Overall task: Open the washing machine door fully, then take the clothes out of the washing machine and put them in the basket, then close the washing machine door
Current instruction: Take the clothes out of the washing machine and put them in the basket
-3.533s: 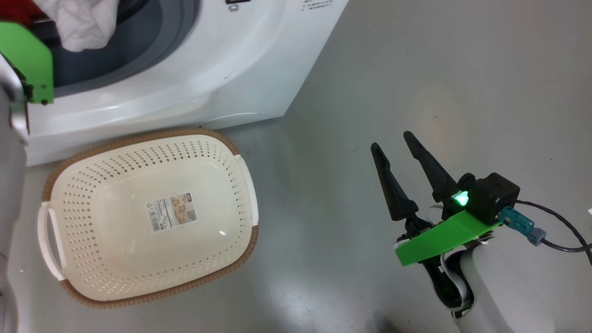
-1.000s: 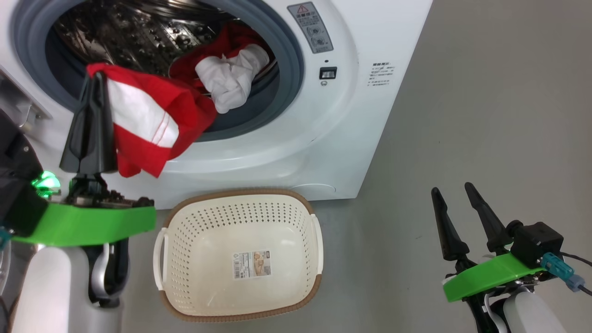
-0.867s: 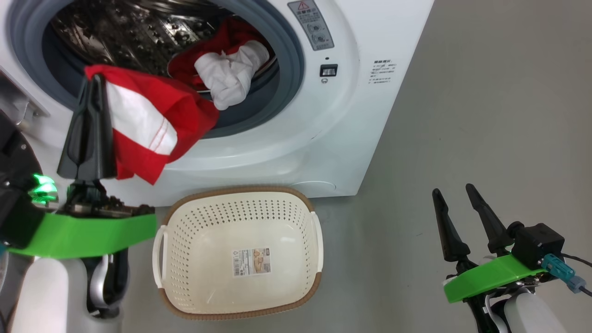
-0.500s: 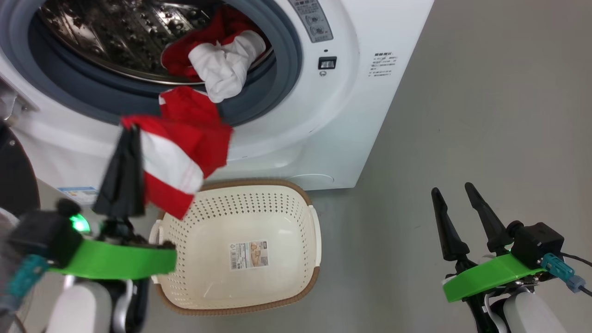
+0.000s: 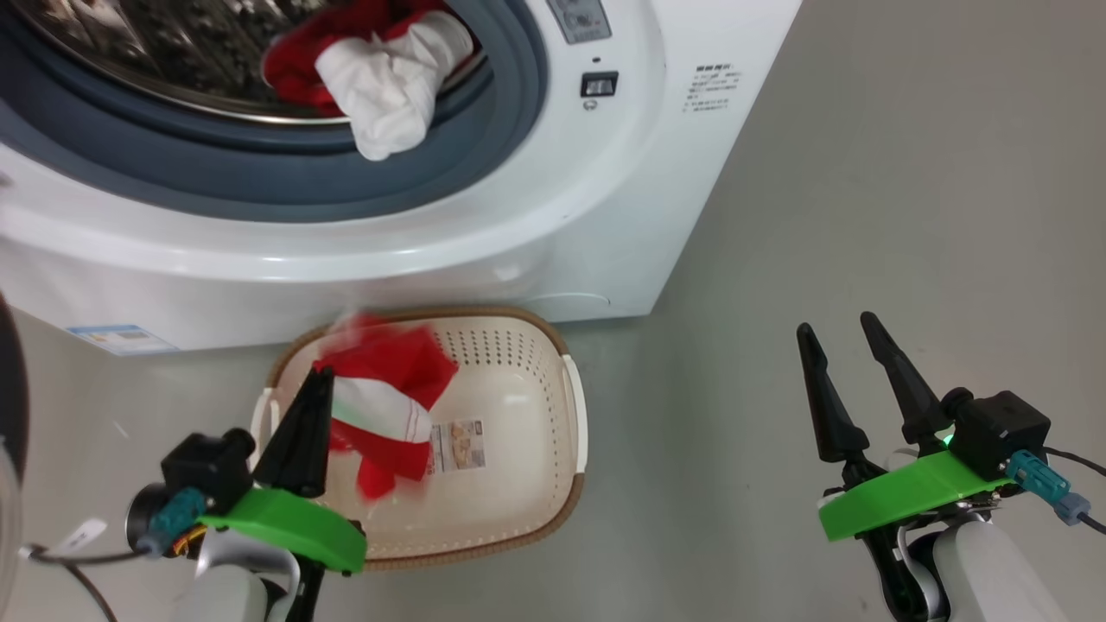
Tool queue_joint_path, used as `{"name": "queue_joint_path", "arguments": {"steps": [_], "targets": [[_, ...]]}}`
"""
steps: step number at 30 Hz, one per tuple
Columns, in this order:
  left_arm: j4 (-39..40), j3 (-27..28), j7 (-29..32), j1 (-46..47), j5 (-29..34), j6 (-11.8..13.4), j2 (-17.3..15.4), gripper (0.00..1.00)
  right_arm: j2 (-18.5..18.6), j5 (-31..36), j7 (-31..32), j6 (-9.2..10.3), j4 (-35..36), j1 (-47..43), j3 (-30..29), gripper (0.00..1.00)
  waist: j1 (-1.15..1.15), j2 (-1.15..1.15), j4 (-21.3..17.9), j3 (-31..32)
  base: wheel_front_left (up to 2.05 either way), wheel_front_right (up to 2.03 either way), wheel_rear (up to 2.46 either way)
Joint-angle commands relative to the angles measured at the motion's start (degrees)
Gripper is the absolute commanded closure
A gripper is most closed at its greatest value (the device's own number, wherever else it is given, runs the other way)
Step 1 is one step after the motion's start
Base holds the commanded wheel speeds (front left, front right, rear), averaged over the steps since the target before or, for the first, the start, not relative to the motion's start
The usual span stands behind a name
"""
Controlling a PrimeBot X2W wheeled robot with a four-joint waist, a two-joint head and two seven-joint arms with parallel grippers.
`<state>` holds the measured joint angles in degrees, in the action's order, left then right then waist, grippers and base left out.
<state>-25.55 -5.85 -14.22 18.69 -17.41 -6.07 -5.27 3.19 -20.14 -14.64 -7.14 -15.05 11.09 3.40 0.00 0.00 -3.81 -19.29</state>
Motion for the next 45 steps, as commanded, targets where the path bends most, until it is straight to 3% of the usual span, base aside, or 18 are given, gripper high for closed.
{"name": "queue_joint_path", "arguments": {"steps": [1,18,45], "targets": [[-0.98,1.51,-0.71,2.50,0.98,-0.43,-1.29,1.00,-0.11,0.39,-0.36,-0.35,1.43,1.11,1.63,0.00,0.00,0.00,-0.79,-1.54,0.00,0.00,0.00],[-18.37,0.21,-0.77,11.39,3.69,-1.39,-2.75,1.00,-0.30,-0.69,-0.36,-0.35,2.88,5.18,3.21,0.00,0.00,0.00,-3.46,-11.02,0.00,0.00,0.00],[-40.66,-10.87,-0.77,27.71,-3.68,-1.41,-6.27,1.00,-0.31,-2.63,-0.36,-0.35,5.08,10.68,4.99,0.00,0.00,0.00,-6.08,-22.85,0.00,0.00,0.00]]}}
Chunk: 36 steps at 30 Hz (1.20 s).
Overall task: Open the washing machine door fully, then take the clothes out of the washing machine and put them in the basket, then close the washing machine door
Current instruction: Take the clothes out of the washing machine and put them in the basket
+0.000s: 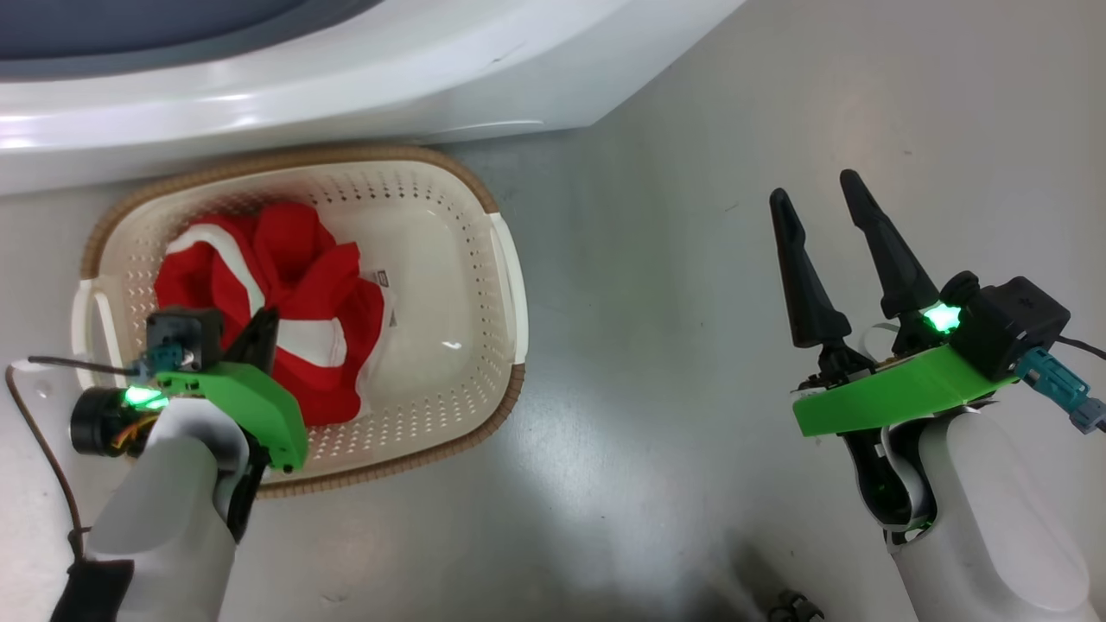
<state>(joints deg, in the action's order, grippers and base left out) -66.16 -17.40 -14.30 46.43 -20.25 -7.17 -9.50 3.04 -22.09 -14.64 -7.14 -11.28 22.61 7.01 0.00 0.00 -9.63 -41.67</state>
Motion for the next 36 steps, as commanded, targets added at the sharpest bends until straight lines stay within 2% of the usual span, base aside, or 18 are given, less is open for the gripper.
{"name": "queue_joint_path", "arguments": {"steps": [1,2,3,5,7,12,24,36], "targets": [[-0.41,0.45,-0.70,0.25,-1.16,-0.31,-2.11,1.00,-0.16,-0.68,-0.36,-0.35,1.31,-0.78,1.36,0.00,0.00,0.00,-0.28,-0.54,0.00,0.00,0.00],[-0.73,0.22,-0.70,0.49,-1.47,-0.31,-2.16,0.96,-0.16,-0.68,-0.36,-0.35,1.31,-0.73,1.33,0.00,0.00,0.00,-0.28,-0.59,0.00,0.00,0.00],[-1.01,-0.01,-0.70,0.67,-1.78,-0.31,-2.21,0.79,-0.16,-0.68,-0.36,-0.35,1.31,-0.69,1.31,0.00,0.00,0.00,-0.28,-0.58,0.00,0.00,0.00],[-1.47,-0.51,-0.70,0.92,-2.43,-0.32,-2.30,0.54,-0.16,-0.67,-0.36,-0.35,1.29,-0.67,1.30,0.00,0.00,0.00,-0.23,-0.48,0.00,0.00,0.00],[-1.76,-0.97,-0.70,1.08,-3.12,-0.32,-2.40,0.00,-0.16,-0.65,-0.36,-0.35,1.25,-0.66,1.28,0.00,0.00,0.00,-0.15,-0.31,0.00,0.00,0.00],[-1.59,-1.85,-0.70,1.05,-4.53,-0.32,-2.45,0.00,-0.16,-0.56,-0.36,-0.35,1.00,-0.62,1.25,0.00,0.00,0.00,0.14,0.32,0.00,0.00,0.00],[2.04,-1.91,-0.70,-2.37,-8.13,-0.32,-2.35,0.00,-0.16,0.35,-0.36,-0.35,-0.77,-2.21,0.67,0.00,0.00,0.00,1.77,6.83,0.00,0.00,0.00],[13.30,5.66,-0.70,-9.62,-5.12,-0.32,-1.64,0.00,-0.16,1.96,-0.36,-0.35,-2.82,-5.93,-0.64,0.00,0.00,0.00,4.07,16.43,0.00,0.00,0.00]]}}
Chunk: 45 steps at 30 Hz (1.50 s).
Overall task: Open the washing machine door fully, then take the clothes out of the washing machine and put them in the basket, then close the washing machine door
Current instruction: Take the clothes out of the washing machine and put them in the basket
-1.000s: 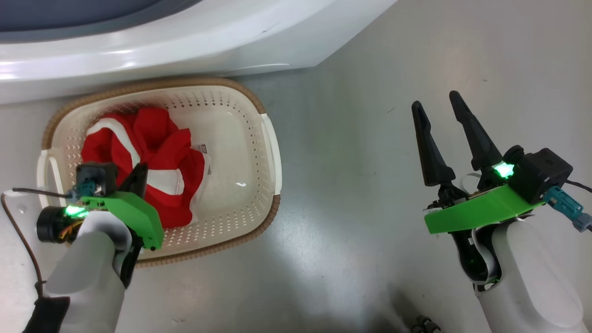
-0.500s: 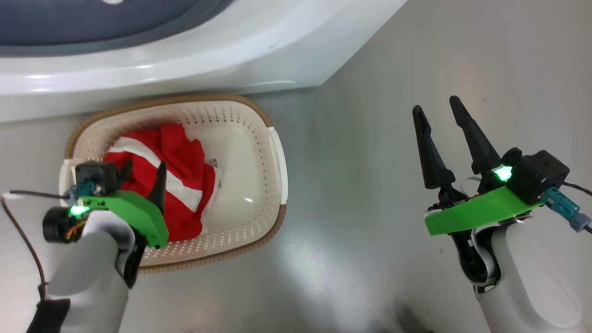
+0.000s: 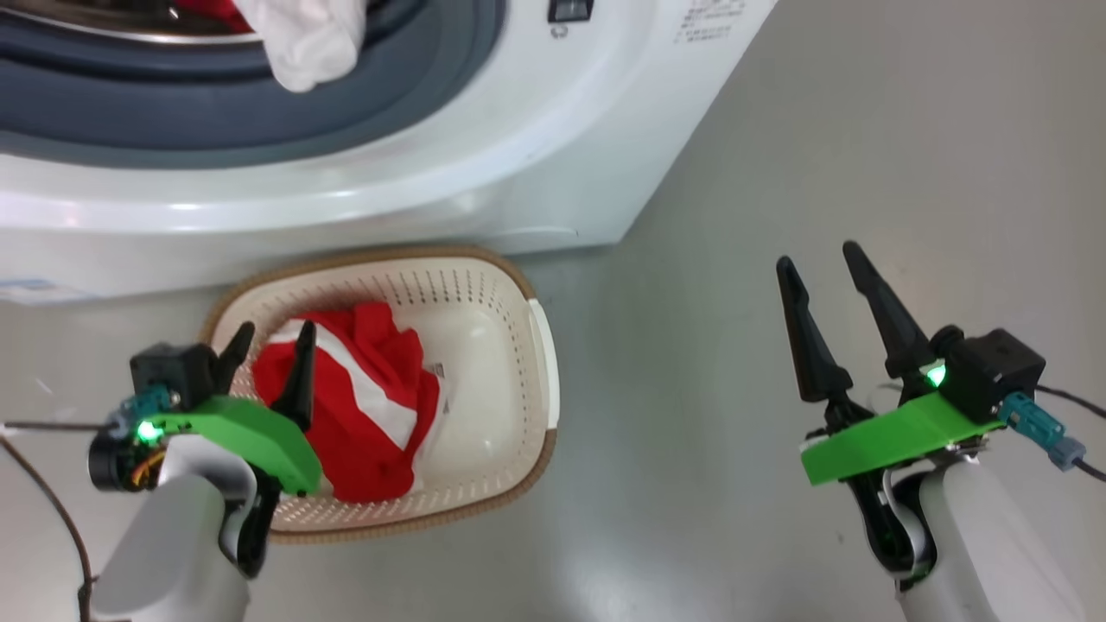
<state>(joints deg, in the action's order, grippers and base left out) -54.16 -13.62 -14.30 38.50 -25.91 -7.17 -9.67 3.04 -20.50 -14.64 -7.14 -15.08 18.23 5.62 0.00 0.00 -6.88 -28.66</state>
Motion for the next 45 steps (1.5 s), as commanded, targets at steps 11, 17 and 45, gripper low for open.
{"name": "queue_joint_path", "arguments": {"steps": [11,17,45], "targets": [[13.60,10.80,-0.70,-10.24,7.28,-0.32,1.09,0.00,0.48,1.15,-0.36,-0.35,-0.14,-6.30,-0.89,0.00,0.00,0.00,3.54,11.68,0.00,0.00,0.00],[19.68,13.77,-0.70,-14.38,10.48,-0.32,1.94,0.00,1.34,0.66,-0.36,-0.35,-0.71,-8.39,-1.17,0.00,0.00,0.00,4.38,15.28,0.00,0.00,0.00],[44.87,22.95,-0.70,-37.29,15.38,-0.32,5.17,0.00,3.64,-0.76,-0.36,-0.35,1.18,-17.14,-2.87,0.00,0.00,0.00,5.15,23.80,0.00,0.00,0.00]]}}
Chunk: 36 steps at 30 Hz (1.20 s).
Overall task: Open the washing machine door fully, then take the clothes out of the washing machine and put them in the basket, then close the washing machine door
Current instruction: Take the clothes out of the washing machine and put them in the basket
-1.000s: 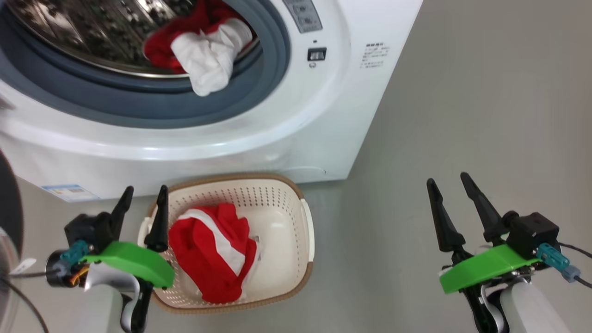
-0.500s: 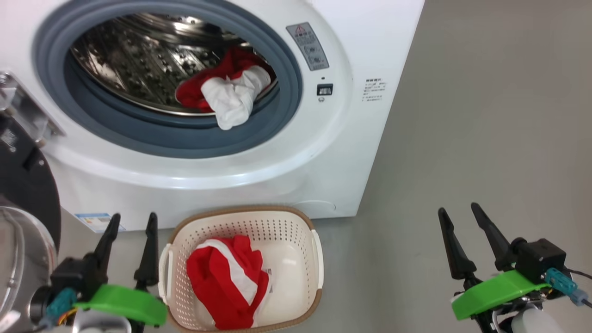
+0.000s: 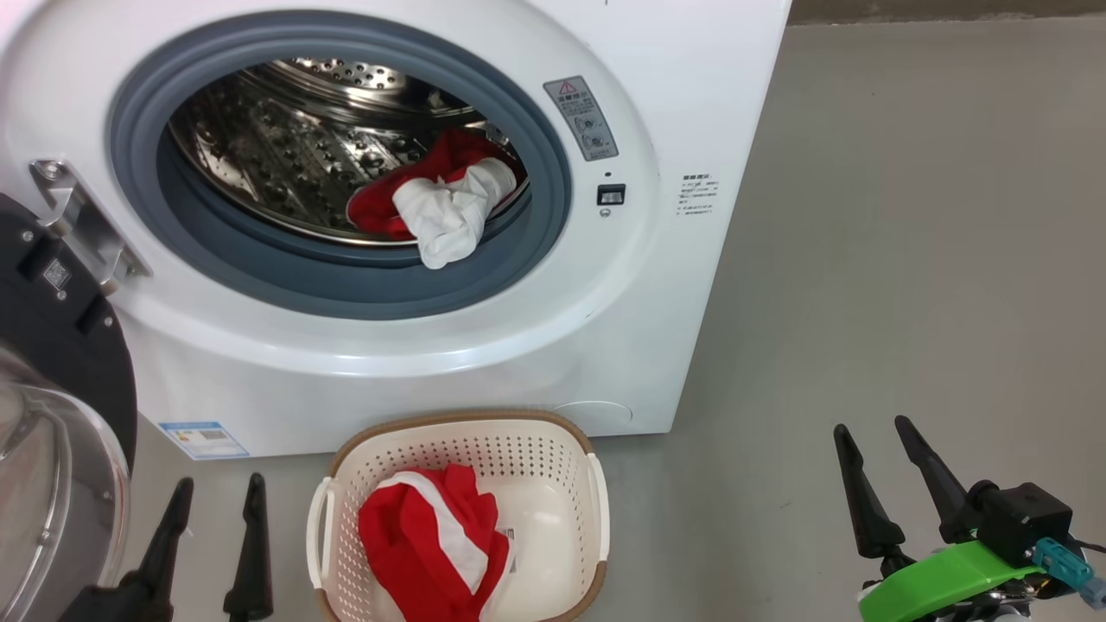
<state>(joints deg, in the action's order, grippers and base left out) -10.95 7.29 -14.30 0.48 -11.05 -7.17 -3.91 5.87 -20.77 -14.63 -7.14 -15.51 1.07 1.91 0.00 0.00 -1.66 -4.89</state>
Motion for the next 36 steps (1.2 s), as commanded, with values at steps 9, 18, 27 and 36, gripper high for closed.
{"name": "queue_joint_path", "arguments": {"steps": [9,18,27,36], "targets": [[4.07,3.21,-0.70,-2.38,0.23,-0.32,0.13,0.00,0.87,-0.55,-0.37,-0.35,1.84,-0.62,0.76,0.00,0.00,0.00,-0.57,0.50,0.00,0.00,0.00],[4.47,3.04,-0.70,-2.67,0.11,-0.32,0.44,0.00,0.83,-0.46,-0.37,-0.35,1.93,-0.75,0.74,0.00,0.00,0.00,-0.86,0.60,0.00,0.00,0.00],[1.03,-0.59,-0.70,1.63,-1.39,-0.32,-0.24,0.00,0.12,-0.29,-0.37,-0.35,2.21,0.48,1.16,0.00,0.00,0.00,-1.28,-1.98,0.00,0.00,0.00],[-6.16,-7.04,-0.70,15.34,-4.48,-0.32,-3.28,0.00,-1.65,0.25,-0.37,-0.35,2.81,3.59,1.65,0.00,0.00,0.00,-2.89,-8.42,0.00,0.00,0.00]]}}
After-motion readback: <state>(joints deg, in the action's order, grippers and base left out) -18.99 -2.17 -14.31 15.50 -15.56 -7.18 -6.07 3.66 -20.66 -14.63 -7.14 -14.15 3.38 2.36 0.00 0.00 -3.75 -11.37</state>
